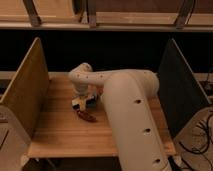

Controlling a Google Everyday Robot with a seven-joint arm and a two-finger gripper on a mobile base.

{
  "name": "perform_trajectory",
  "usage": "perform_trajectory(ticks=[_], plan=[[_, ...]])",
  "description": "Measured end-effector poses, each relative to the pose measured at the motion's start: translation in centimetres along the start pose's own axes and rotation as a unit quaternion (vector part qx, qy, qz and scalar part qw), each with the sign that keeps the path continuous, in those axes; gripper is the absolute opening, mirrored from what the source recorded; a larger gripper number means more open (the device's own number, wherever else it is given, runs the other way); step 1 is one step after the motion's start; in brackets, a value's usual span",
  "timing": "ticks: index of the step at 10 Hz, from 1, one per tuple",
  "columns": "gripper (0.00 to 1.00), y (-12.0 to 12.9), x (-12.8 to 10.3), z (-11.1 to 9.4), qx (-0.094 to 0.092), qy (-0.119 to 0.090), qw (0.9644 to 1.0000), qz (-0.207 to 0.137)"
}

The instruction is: Drag the ceramic bowl in a circle

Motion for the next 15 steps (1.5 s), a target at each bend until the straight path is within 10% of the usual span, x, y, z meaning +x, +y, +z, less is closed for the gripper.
perform_trajectory(ticks=[11, 15], plan=[[0.80, -0.1, -0.1, -0.1, 0.001, 0.003, 1.0000, -0.002], [0.80, -6.6, -3.6, -5.0, 0.089, 0.019, 0.9898, -0.109]])
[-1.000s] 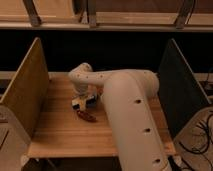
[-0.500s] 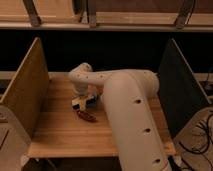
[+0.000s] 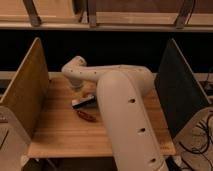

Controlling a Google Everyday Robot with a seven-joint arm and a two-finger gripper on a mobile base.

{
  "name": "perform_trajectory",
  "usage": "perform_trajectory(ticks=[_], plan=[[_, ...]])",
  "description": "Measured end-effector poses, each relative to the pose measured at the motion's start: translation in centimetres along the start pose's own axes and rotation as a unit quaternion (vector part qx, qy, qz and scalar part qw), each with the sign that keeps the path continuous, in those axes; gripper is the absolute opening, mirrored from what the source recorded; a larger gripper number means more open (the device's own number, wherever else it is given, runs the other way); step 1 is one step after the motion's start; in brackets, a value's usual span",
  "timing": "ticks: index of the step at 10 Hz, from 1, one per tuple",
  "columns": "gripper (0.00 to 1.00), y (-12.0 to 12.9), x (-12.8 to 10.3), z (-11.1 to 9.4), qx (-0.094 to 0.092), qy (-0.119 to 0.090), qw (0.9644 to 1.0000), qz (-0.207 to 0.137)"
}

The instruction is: Drag the ceramic bowl in a circle

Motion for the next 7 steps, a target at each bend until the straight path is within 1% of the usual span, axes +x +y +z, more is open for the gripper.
perform_trajectory(ticks=[1, 2, 3, 4, 5, 6, 7], plan=[[0.80, -2.1, 0.2, -1.6, 0.025, 0.011, 0.9995, -0.017], [0.80, -3.8, 1.3, -2.9, 0.046, 0.028, 0.9983, -0.025], [0.80, -4.6, 2.5, -3.8, 0.059, 0.039, 0.9973, -0.021], [0.80, -5.4, 4.7, -4.8, 0.076, 0.053, 0.9957, -0.005], [0.80, -5.9, 7.6, -5.9, 0.096, 0.065, 0.9928, 0.030], [0.80, -5.7, 10.2, -6.6, 0.111, 0.071, 0.9887, 0.072], [0.80, -4.9, 12.2, -6.6, 0.118, 0.072, 0.9842, 0.110]])
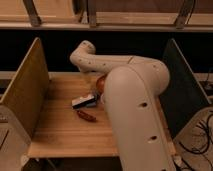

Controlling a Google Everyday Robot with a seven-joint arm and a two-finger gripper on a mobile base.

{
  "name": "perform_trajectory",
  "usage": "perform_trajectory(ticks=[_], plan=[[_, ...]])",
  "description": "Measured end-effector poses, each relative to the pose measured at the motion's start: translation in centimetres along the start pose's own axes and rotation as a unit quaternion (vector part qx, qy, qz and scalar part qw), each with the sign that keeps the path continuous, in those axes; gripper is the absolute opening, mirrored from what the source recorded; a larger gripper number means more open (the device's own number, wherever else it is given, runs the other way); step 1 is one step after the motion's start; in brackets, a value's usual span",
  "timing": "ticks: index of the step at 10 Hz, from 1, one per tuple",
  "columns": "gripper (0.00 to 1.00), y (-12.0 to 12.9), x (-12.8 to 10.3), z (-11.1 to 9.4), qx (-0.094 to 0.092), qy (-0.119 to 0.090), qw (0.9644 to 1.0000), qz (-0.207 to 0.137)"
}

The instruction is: Drag the ceramic bowl in a circle

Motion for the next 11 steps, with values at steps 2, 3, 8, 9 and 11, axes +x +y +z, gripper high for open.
perform_trajectory(ticks=[2, 3, 8, 9, 11], plan=[[0.80, 2.3, 5.3, 0.9, -0.001, 0.013, 0.9950, 0.099], [0.80, 3.8, 7.9, 1.5, -0.007, 0.020, 0.9885, 0.150], [0.80, 7.0, 11.7, 2.5, -0.019, 0.030, 0.9713, 0.235], [0.80, 7.2, 10.9, 2.5, -0.020, 0.026, 0.9729, 0.229], [0.80, 9.0, 9.9, 3.4, -0.039, 0.019, 0.9717, 0.232]])
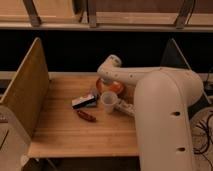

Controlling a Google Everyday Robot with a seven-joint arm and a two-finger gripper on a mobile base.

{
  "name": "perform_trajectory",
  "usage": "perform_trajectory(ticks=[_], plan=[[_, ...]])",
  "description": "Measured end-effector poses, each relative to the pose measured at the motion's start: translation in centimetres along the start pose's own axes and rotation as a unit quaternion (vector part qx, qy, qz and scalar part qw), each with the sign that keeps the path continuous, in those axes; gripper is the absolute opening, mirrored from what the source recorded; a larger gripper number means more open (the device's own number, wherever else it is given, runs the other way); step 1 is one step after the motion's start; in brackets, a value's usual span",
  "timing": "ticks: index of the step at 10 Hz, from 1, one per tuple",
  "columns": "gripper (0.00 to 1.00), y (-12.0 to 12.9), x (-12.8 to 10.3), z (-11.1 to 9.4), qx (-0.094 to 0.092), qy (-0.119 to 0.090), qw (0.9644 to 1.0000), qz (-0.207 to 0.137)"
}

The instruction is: Drag the ceramic bowl in a circle

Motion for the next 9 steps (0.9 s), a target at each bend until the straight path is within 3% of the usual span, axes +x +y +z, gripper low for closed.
perform_trajectory(ticks=[7, 9], plan=[[0.79, 2.1, 2.0, 3.4, -0.048, 0.016, 0.9982, 0.031], [0.62, 3.2, 2.1, 4.8, -0.070, 0.010, 0.9968, 0.038]])
